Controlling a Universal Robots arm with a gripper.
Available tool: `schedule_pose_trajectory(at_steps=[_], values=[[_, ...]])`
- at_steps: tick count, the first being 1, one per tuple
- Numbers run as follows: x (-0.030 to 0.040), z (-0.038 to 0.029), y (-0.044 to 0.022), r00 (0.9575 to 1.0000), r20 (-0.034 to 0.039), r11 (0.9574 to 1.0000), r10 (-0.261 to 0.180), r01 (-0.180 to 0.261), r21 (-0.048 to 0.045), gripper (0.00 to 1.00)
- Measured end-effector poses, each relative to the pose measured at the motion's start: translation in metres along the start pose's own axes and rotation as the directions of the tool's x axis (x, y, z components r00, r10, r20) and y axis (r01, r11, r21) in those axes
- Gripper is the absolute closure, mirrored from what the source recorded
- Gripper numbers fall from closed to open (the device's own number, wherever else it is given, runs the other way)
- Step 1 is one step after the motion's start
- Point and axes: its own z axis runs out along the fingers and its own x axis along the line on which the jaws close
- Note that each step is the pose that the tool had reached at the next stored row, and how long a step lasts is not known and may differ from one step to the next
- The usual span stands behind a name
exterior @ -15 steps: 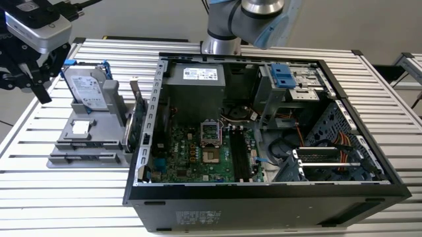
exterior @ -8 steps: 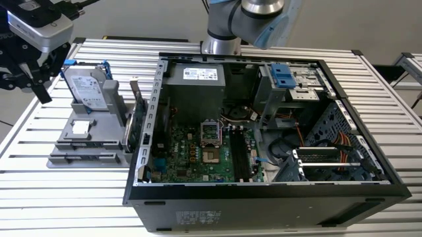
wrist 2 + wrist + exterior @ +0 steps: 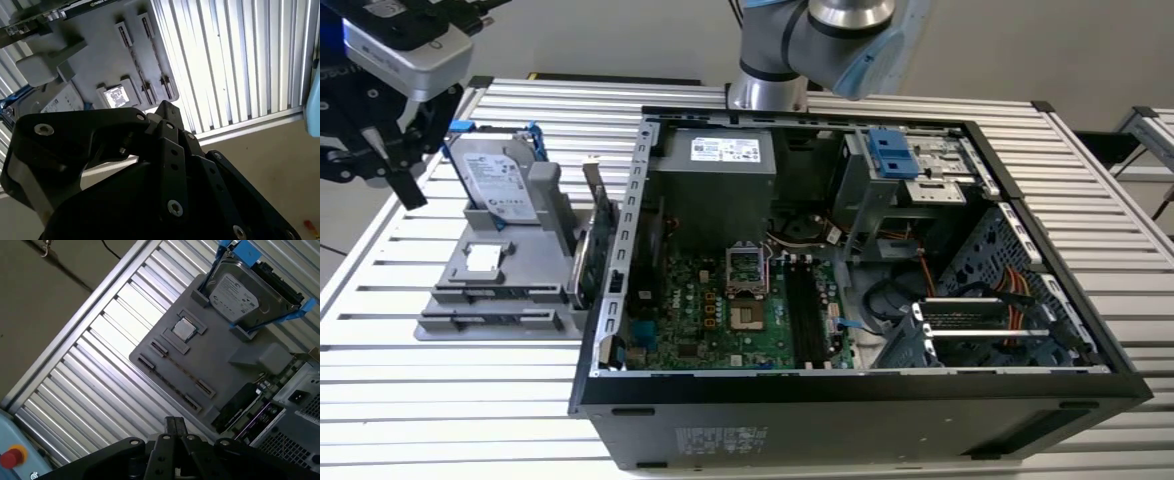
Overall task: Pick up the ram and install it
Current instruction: 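Pick up the ram and move it above insertion slot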
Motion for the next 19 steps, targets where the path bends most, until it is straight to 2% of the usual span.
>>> schedule_pose_trajectory(at_steps=[10,13,19], values=[[-0.0002,0.0004,0.0001,0.9964,0.0226,0.9964,-0.082,0.081,0.0259,1.00],[-0.0005,0.0010,0.0004,0.9952,0.0232,0.9952,-0.095,0.094,0.0272,1.00],[-0.0005,0.0023,0.0005,0.9893,0.0269,0.9895,-0.143,0.143,0.0237,1.00]])
